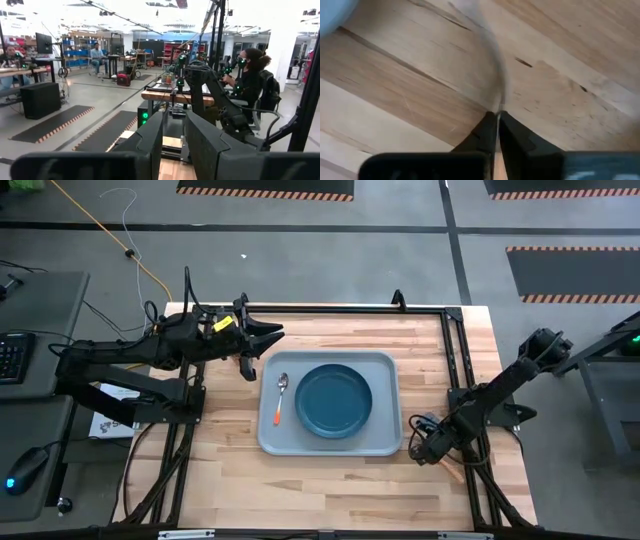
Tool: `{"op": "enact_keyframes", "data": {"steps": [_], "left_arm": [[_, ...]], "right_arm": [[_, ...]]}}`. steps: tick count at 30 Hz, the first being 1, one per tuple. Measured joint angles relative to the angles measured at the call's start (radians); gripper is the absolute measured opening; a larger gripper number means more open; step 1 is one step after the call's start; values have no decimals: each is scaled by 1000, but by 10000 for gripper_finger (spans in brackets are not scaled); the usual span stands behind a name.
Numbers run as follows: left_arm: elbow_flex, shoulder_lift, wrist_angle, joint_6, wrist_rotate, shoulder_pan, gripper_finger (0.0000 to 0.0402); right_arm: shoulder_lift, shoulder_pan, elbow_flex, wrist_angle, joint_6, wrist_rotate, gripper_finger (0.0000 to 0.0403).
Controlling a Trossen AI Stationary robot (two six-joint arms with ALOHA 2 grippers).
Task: Pick and place plate/cup/fork/spoon on tray
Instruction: Put the orange fork on the gray tray
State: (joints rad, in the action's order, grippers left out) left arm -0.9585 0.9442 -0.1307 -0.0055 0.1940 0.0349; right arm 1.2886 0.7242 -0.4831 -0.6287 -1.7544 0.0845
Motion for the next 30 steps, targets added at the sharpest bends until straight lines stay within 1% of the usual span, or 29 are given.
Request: {"op": "enact_keyframes", "data": {"steps": [7,11,15,20,24,27,30], "left_arm": [[0,0,-2,19,0,0,76],[0,0,-2,44,0,0,76],[0,0,-2,69,2,0,76],[0,0,-2,70,34,0,76],[0,0,-2,70,46,0,76],[-1,9,1,43,62,0,77],[-1,47,26,-45,63,8,93]], "right_arm": [[-113,4,14,-71,-80,-19,2],[-193,4,-1,-70,-79,-38,1],[-276,4,-49,-89,-58,-95,1],[-346,4,-152,-113,7,-223,1],[-353,-5,-246,-113,75,-410,0],[-340,-42,-293,-91,122,-542,0],[-316,-113,-318,-28,227,-611,0]]}}
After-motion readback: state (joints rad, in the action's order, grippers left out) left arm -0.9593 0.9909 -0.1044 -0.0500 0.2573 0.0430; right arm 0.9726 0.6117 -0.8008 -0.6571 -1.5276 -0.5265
